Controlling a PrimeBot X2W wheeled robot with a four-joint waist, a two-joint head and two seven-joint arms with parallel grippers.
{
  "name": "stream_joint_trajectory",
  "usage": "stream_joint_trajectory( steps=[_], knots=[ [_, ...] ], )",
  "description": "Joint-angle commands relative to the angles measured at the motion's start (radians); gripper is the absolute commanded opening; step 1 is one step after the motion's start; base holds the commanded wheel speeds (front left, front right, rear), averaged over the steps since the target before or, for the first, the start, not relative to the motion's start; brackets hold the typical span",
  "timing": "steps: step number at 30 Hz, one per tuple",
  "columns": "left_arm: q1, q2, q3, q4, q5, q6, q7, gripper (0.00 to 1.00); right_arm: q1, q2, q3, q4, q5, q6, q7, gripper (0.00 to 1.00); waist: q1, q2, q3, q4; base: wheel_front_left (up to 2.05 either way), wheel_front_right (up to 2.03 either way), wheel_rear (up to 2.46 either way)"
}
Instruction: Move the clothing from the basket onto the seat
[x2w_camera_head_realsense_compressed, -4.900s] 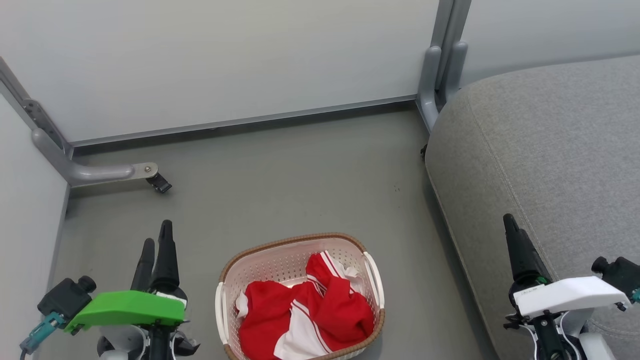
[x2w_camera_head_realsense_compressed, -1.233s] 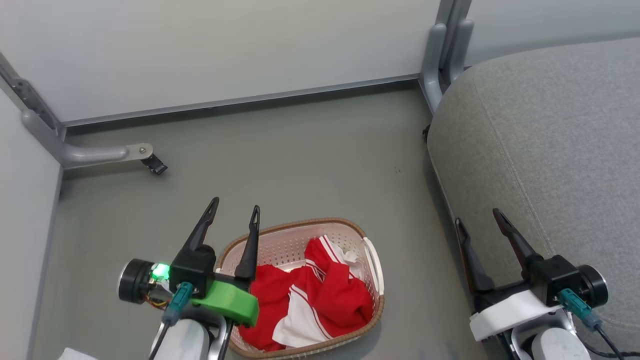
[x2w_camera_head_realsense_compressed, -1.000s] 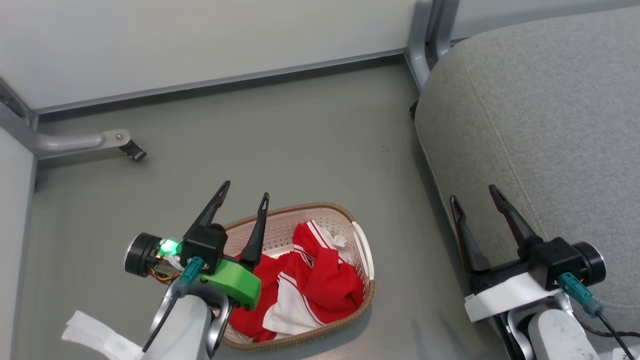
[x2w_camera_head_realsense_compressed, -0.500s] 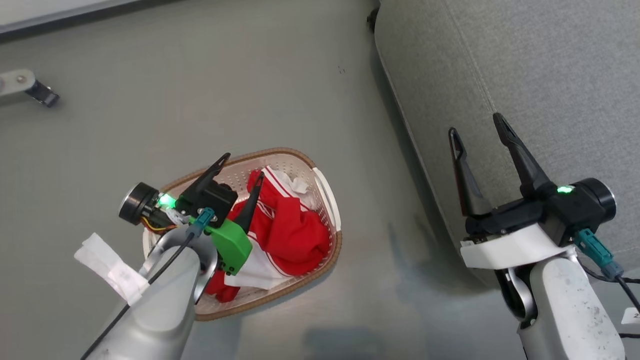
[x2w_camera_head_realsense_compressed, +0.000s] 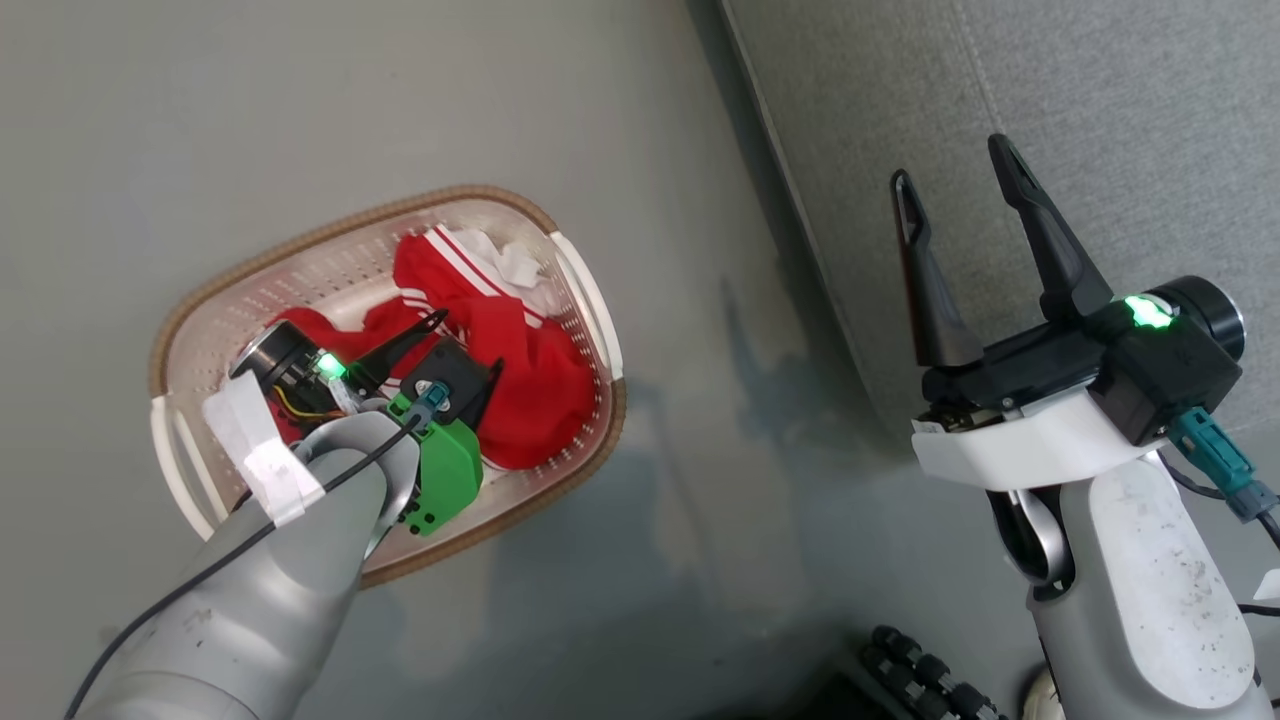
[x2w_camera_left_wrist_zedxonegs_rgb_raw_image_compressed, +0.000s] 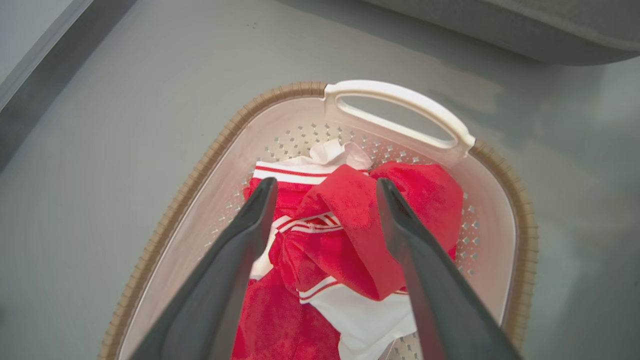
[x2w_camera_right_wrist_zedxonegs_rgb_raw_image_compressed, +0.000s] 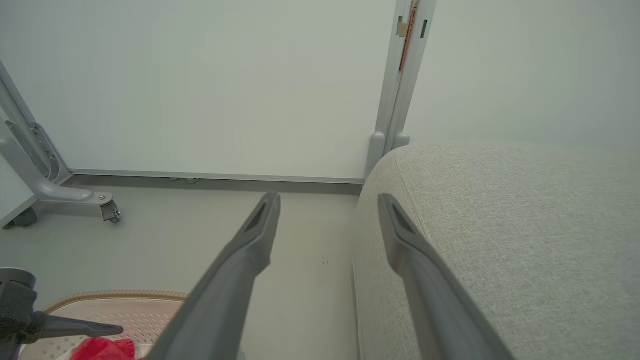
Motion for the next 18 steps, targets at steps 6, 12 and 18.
stream_joint_trajectory(
  steps=[6,12,18],
  knots=[
    [-0.083,0.006,-0.145,0.087,-0.058,-0.002,0.022,1.0,-0.042,-0.002,0.002,-0.019,-0.003,0.0,-0.005,1.0,-0.0001,0.0,0.144,-0.039,0.0,0.0,0.0],
    [-0.13,0.017,-0.268,0.14,-0.117,-0.002,0.057,1.0,-0.064,-0.002,0.005,-0.03,0.012,0.0,-0.005,1.0,-0.0001,0.0,0.203,-0.039,0.0,0.0,0.0],
    [-0.171,0.028,-0.348,0.15,-0.206,-0.002,0.101,1.0,-0.078,-0.002,0.006,-0.044,0.017,0.0,-0.005,1.0,-0.0001,0.0,0.261,-0.04,0.0,0.0,0.0]
  ],
)
